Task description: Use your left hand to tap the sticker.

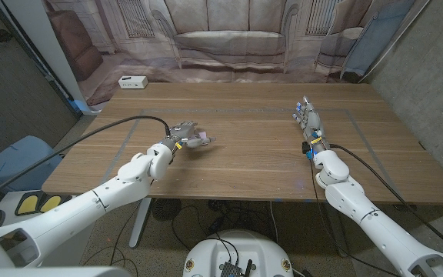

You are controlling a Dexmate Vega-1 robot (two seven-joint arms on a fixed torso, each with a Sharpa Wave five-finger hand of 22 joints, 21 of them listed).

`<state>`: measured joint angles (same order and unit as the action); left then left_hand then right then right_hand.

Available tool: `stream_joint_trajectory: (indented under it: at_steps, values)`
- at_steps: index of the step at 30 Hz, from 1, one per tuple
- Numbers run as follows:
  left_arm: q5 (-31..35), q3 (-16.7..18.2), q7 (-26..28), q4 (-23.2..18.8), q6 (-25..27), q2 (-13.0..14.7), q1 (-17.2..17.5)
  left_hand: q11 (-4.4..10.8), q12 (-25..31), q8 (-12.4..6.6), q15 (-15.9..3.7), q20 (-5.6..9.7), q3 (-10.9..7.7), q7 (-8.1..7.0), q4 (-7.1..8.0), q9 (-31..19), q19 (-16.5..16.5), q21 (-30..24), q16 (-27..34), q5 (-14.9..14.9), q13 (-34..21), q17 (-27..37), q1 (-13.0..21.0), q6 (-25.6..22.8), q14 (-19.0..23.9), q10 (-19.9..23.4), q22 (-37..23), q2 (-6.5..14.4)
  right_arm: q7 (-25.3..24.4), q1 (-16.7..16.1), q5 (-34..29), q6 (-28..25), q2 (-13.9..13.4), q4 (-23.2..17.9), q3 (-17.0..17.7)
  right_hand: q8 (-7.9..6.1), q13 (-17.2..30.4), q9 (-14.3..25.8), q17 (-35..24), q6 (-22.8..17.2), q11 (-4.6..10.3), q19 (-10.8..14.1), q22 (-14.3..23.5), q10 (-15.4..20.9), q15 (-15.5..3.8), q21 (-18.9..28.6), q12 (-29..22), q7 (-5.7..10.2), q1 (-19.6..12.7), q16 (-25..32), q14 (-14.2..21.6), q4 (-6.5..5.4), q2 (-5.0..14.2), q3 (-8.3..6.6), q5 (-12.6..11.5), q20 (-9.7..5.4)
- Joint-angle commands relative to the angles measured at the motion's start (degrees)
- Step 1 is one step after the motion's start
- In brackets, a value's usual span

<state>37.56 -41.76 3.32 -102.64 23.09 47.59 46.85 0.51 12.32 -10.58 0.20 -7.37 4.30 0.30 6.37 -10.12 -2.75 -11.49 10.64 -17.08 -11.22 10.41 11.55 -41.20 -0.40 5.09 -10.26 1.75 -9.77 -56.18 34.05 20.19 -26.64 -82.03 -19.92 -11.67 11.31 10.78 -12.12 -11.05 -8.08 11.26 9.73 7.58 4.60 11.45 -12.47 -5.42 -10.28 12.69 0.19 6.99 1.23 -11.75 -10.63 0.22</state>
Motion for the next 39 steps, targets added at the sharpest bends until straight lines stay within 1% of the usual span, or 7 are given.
stream_joint_trajectory:
  at_steps: [1,5,10,14,20,32,39]
  values:
    - [-0.61,-0.21,1.15,0.96,0.35,-0.45,0.31,-0.04,-0.07,-0.14,0.12,-0.38,0.16,0.21,-0.25,-0.2,-0.21,-0.07,0.26,0.01,-0.05,-0.04,0.44,-0.32,0.18,-0.06,-0.22,0.53,-0.71,-0.36,-0.01,-0.74,-0.16,-0.57,0.09,0.15,0.28,0.12,-0.14,-0.55,-0.16,0.4,0.25,0.18,0.26,-0.13,0.12,0.17,-0.13,-0.37,0.29,0.07,0.66,0.25,-0.13,0.33]
    - [-1.15,0.14,1.46,0.82,0.6,-0.12,0.68,0.11,-0.01,-0.25,0.27,-0.6,0.16,0.03,-0.31,-0.21,-0.1,-0.11,0.43,0.05,-0.06,-0.04,0.61,-0.46,0.71,0.04,-0.23,0.68,-0.87,-0.4,0.07,-1.0,-0.16,-0.68,0.1,0.19,0.29,0.12,-0.14,-0.49,-0.13,0.39,0.25,0.16,0.22,-0.13,0.14,0.1,-0.13,-0.38,0.3,0.07,0.69,0.26,-0.13,0.35]
    - [-1.27,-0.15,0.8,0.83,0.77,0.02,0.35,0.04,0.07,-0.78,0.34,-0.65,0.17,0.8,-0.39,-0.21,-0.07,-0.11,0.38,0.09,-0.06,-0.04,0.86,-1.84,0.75,0.22,-0.23,0.86,-0.88,-0.2,0.02,-1.21,-0.14,-0.64,0.0,0.19,0.29,0.13,-0.14,-0.5,-0.13,0.39,0.25,0.32,0.28,-0.14,0.09,0.07,-0.16,-0.4,0.29,0.08,0.71,0.27,-0.13,0.34]
    - [-1.42,-0.4,0.66,1.11,0.66,-0.13,0.11,0.35,0.14,-0.95,0.32,-0.68,0.19,1.12,-0.42,-0.21,-0.06,-0.11,0.38,0.12,-0.07,-0.04,0.98,-2.4,0.83,0.39,-0.24,0.96,-0.99,-0.09,0.02,-1.31,-0.05,-0.63,-0.04,0.19,0.29,0.13,-0.14,-0.53,-0.17,0.38,0.26,0.33,0.25,-0.14,0.11,0.08,-0.16,-0.4,0.3,0.08,0.72,0.28,-0.13,0.33]
    - [-1.77,-0.61,0.6,1.56,0.7,-0.33,-0.06,0.21,0.19,-1.14,0.12,-0.69,0.22,1.61,-0.45,-0.21,-0.04,-0.11,0.37,0.17,-0.07,-0.03,1.12,-3.12,0.92,0.53,-0.24,1.09,-1.28,-0.12,-0.06,-1.79,-0.17,-0.86,-0.09,0.18,0.3,0.13,-0.15,-0.57,-0.2,0.38,0.26,0.38,0.24,-0.15,0.11,0.09,-0.17,-0.41,0.3,0.08,0.75,0.29,-0.13,0.36]
    - [-2.86,-1.03,0.62,2.41,0.39,-0.73,-0.27,0.15,0.18,-1.15,0.02,-0.71,0.26,1.4,-0.5,-0.21,-0.06,-0.1,0.27,0.22,-0.08,-0.03,1.3,-3.49,0.74,0.51,-0.25,1.25,-1.62,-0.16,-0.49,-2.44,-0.71,-1.53,-0.14,0.19,0.3,0.13,-0.15,-0.62,-0.15,0.3,0.26,0.44,0.33,-0.18,0.13,0.01,-0.2,-0.47,0.22,0.1,0.79,0.31,-0.13,0.3]
    - [-2.82,-1.17,0.72,1.91,0.87,-0.52,-0.06,0.32,0.23,-1.24,-0.08,-0.71,0.29,1.44,-0.52,-0.21,-0.07,-0.09,0.28,0.25,-0.08,-0.03,1.41,-3.93,0.82,0.64,-0.25,1.36,-1.88,-0.37,-0.27,-2.71,-0.77,-2.1,0.03,0.2,0.31,0.13,-0.15,-0.63,-0.2,0.27,0.26,0.44,0.36,-0.19,0.15,-0.04,-0.19,-0.48,0.22,0.1,0.8,0.35,-0.13,0.31]
